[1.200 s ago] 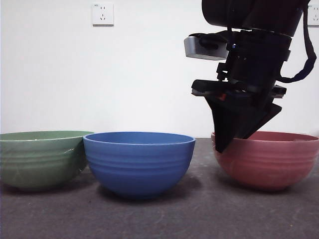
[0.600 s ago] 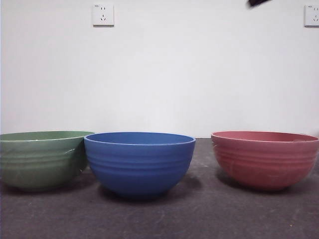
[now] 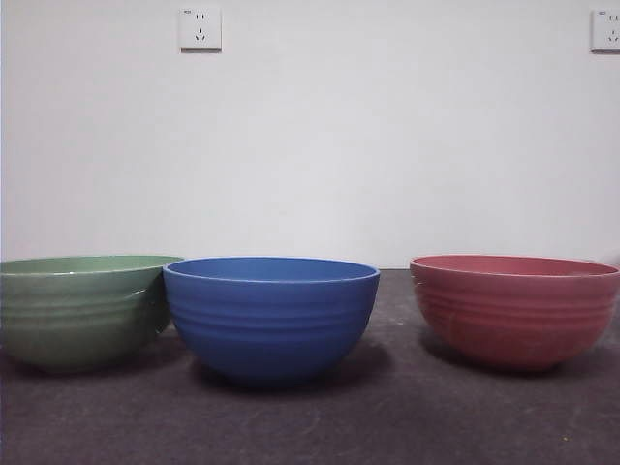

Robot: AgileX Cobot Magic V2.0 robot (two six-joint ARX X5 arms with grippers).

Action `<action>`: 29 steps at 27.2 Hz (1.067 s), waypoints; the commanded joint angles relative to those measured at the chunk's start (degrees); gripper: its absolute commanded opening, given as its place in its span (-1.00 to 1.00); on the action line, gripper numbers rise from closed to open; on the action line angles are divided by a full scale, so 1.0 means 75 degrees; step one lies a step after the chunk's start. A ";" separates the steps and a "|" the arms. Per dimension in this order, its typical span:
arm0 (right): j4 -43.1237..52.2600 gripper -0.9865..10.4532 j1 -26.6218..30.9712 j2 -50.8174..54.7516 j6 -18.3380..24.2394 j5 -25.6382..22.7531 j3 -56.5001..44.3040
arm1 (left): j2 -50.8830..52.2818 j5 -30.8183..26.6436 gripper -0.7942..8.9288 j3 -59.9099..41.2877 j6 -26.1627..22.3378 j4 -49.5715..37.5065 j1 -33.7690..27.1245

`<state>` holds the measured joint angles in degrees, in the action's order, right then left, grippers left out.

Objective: Pick up the green bowl on the top,put the green bowl on the left,pick up the red bowl in the middle,put the red bowl on the right

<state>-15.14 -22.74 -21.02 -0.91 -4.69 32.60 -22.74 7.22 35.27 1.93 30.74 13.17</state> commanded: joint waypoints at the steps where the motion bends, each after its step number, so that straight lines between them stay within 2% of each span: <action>1: -0.0029 -0.82 0.0020 -0.0035 -0.0154 -0.0015 -0.0055 | -0.0012 0.0047 -0.84 -0.0044 0.0128 0.0035 -0.0017; 14: -0.0099 -0.82 0.0023 -0.0085 -0.0152 -0.0029 -0.0055 | 0.0256 0.0006 -0.84 -0.0047 0.0128 0.0256 0.0029; 15: -0.0108 -0.82 0.0023 -0.0082 -0.0152 -0.0026 -0.0055 | 0.0452 0.0000 -0.85 -0.0047 -0.0009 0.0323 0.0003; 16: -0.0108 -0.82 0.0023 -0.0082 -0.0154 -0.0020 -0.0055 | 0.0688 -0.0079 -0.84 -0.0047 -0.0527 0.0335 -0.0050; 18: -0.0108 -0.82 0.0023 -0.0085 -0.0154 -0.0020 -0.0055 | 0.1169 -0.0204 -0.84 -0.0119 -0.0714 0.0259 -0.0236; 21: -0.0111 -0.82 0.0023 -0.0099 -0.0154 -0.0020 -0.0055 | 0.1865 -0.0414 -0.84 -0.0510 -0.0662 -0.0189 -0.0685; 29: -0.0111 -0.82 0.0023 -0.0096 -0.0154 -0.0020 -0.0055 | 0.3019 -0.0641 -0.84 -0.2812 -0.0662 -0.1775 -0.1562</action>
<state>-16.27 -22.74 -21.69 -1.56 -4.69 32.60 -0.75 2.42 16.08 -2.48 18.48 1.83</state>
